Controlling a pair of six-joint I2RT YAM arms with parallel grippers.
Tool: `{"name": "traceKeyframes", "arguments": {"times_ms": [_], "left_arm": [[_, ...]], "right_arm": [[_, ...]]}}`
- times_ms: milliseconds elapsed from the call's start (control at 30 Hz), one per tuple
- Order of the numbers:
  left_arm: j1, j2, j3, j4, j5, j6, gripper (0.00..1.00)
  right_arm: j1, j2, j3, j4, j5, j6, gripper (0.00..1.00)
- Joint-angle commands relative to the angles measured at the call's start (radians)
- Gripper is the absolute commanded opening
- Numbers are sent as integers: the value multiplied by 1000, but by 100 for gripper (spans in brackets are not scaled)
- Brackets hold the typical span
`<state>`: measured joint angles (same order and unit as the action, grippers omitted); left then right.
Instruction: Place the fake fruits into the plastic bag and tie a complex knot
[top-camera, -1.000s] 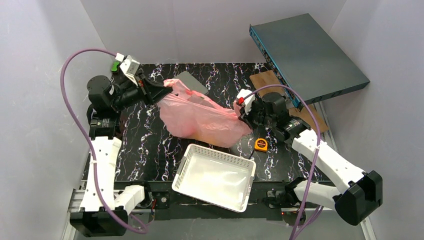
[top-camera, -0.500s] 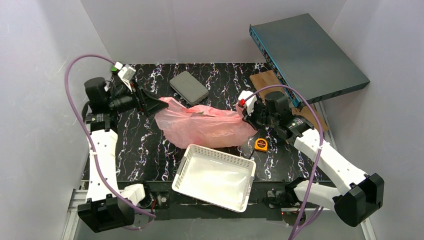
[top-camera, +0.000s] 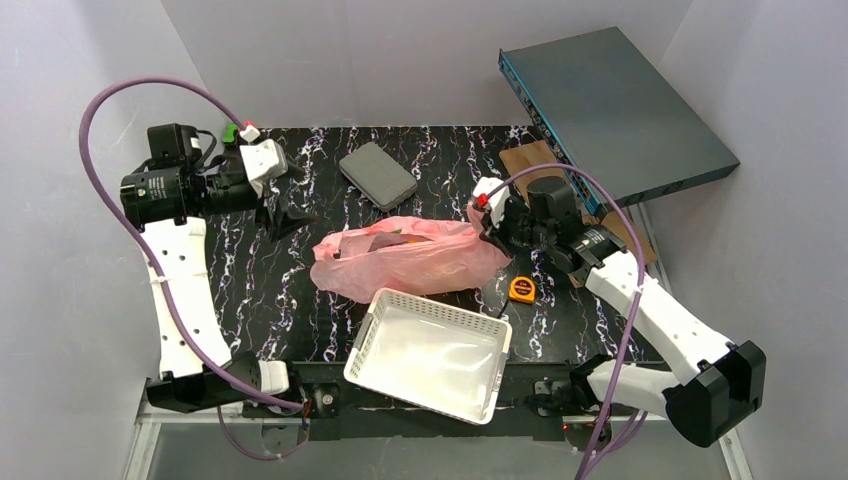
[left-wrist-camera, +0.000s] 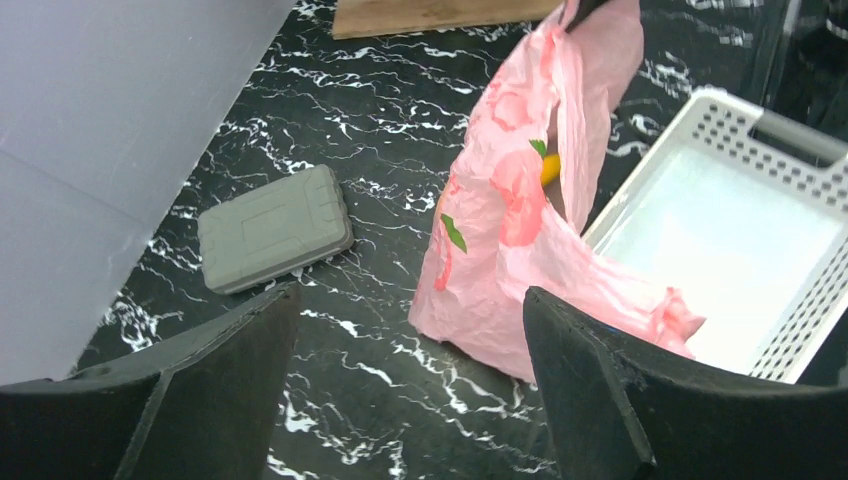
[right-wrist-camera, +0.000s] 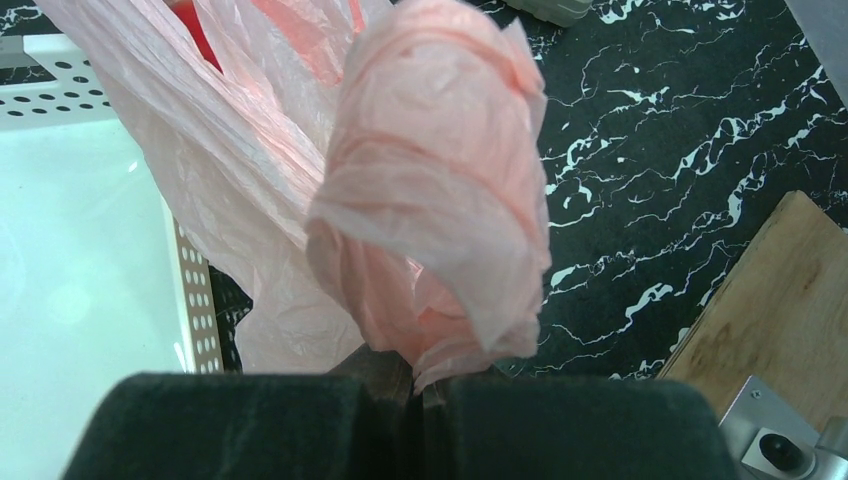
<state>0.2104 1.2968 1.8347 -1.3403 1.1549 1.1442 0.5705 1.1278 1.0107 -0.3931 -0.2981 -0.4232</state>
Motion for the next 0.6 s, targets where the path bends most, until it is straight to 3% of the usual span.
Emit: {"name": "traceKeyframes", "arguments": {"times_ms": [0,267,433,567], "left_arm": [[4,-48,37,-344,145,206,85],[-127,-145,-37,-344,154,111,86],[-228,-197,-147,-323,86,162,86],[-230,-166,-204,-286,62,195,86]], "right_arm": [[-1,19,64,-1,-17,-14,1],[-1,53,86,-4,-24,-37,1],[-1,56,87,-5,-35,-30,1],[-1,50,72,1,-50,-32,1]]}}
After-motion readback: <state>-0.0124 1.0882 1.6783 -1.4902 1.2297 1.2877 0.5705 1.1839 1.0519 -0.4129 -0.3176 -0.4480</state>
